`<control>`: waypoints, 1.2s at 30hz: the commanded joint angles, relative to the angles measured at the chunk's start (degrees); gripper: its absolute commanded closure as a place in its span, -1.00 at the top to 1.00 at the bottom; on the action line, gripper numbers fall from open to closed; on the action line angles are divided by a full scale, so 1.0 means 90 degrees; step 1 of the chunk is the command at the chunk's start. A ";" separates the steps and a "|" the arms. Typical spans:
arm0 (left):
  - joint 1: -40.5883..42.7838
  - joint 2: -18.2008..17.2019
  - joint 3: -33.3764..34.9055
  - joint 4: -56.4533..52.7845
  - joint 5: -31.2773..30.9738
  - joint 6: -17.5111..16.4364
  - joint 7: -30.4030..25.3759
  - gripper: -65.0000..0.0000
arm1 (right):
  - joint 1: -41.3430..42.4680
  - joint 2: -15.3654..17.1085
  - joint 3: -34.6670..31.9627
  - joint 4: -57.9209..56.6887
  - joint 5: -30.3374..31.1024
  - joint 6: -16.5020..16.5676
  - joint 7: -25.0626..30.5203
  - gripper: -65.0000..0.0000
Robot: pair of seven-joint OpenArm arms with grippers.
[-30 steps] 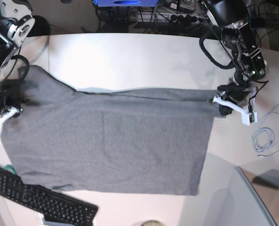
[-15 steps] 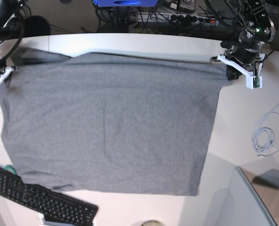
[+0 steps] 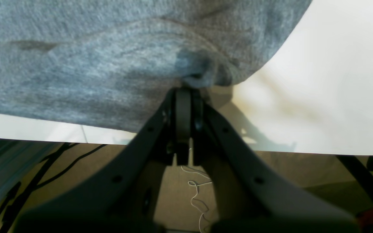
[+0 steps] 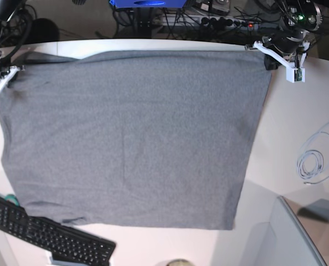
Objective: Layout the t-shirt on the table in an organized manner, then fold the t-shirt properly
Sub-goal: 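Pull the shirt edge outward with both grippers to flatten it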
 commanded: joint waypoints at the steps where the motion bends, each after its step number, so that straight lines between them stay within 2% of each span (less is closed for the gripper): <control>1: 0.0099 -0.0045 -0.0020 0.0126 -0.0024 0.0057 -0.0119 -1.00 | -0.0053 0.0114 0.0024 0.0120 0.0036 0.0009 0.0040 -1.00; 10: -0.0057 -0.0055 -0.0068 0.0146 -0.0024 0.0057 -0.0128 -1.00 | -0.0122 -0.0033 0.0024 0.0520 0.0046 0.0009 -0.0019 -1.00; 18: -0.0351 -0.0045 -0.0020 0.0507 -0.0024 0.0057 -0.0089 -1.00 | 0.0172 -0.0169 -0.0025 0.1204 0.0027 0.0009 -0.0674 -1.00; 23: -0.0819 -0.0045 -0.0010 0.0468 0.0045 0.0066 -0.0080 -1.00 | 0.0562 -0.0160 -0.0034 0.1155 -0.0003 0.0009 -0.0771 -0.99; 26: -0.1161 -0.0045 -0.0010 0.0409 0.0055 0.0086 -0.0050 -1.00 | 0.0972 -0.0111 -0.0044 0.0804 -0.0012 0.0009 -0.0918 -0.99; 28: -0.1503 -0.0084 -0.0010 0.0234 0.0055 0.0086 0.0380 -1.00 | 0.1236 -0.0091 -0.0044 0.0442 -0.0012 0.0009 -0.0898 -0.99; 30: -0.1855 -0.0084 -0.0010 -0.0020 0.0055 0.0086 0.0760 -1.00 | 0.1471 -0.0003 -0.0044 0.0013 -0.0012 -0.0192 -0.0869 -0.99; 36: -0.2431 -0.0084 -0.0010 -0.0714 0.0055 0.0086 0.0839 -1.00 | 0.1998 0.0104 -0.0054 -0.1091 -0.0022 -0.0309 -0.0263 -0.99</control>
